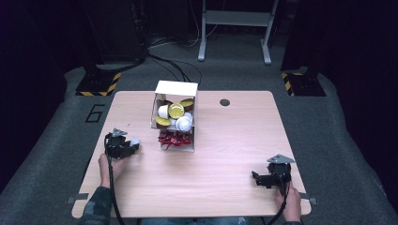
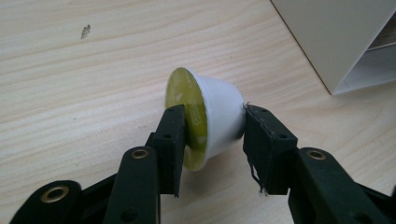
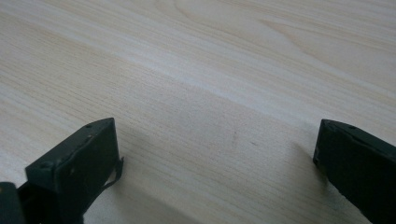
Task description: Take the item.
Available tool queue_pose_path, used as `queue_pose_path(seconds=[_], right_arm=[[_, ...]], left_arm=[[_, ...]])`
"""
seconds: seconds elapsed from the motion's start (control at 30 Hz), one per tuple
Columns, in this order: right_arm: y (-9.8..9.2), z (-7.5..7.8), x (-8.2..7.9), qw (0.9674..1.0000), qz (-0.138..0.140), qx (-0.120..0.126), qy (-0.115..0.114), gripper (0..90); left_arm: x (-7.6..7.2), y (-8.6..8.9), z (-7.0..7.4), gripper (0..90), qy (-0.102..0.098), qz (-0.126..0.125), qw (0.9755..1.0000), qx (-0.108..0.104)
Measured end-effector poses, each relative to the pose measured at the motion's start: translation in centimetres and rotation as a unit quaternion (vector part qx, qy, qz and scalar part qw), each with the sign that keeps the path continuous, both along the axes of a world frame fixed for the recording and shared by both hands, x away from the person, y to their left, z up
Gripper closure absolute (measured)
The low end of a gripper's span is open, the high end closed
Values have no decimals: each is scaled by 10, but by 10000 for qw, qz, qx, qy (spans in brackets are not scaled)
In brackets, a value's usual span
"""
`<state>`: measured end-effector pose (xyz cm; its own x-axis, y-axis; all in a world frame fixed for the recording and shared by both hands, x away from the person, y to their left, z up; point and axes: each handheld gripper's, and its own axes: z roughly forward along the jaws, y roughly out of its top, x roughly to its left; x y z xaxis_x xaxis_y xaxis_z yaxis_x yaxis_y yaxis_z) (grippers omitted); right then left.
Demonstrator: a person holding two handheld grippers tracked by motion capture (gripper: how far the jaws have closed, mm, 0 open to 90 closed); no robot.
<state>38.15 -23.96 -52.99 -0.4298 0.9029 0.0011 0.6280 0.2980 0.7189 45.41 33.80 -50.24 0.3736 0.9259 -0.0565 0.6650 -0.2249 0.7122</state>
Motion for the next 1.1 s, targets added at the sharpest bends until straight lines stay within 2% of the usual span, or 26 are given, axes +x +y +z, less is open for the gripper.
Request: queue_pose_path(seconds=[0.13,0.27,0.33,0.37,0.47,0.5,0.8,0.93,1.1], right_arm=[[0,0,0,10000,0,0,0,0],[0,0,0,10000,1,-1,-1,0],[0,0,0,10000,1,0,-1,0],[0,0,0,10000,0,1,0,0],[1,0,0,10000,-35,11,-5,0],[1,0,0,10000,-37,13,-6,0],[1,0,0,10000,-37,7,5,0],[1,0,0,10000,-36,12,-7,0],[1,0,0,10000,-38,13,-4,0]], left_arm=[[-1,3,-3,495,12,70,9997,-236],[-7,8,1,378,25,115,9983,-578],[-10,9,3,324,-60,92,9978,-649],[-12,11,6,283,9,40,9976,-686],[-18,13,12,210,-158,72,9970,-758],[-20,14,14,188,-140,56,9967,-801],[-46,20,30,105,-492,103,9956,-797],[-59,25,29,86,-601,139,9955,-726],[-77,36,22,59,-648,310,9949,-711]])
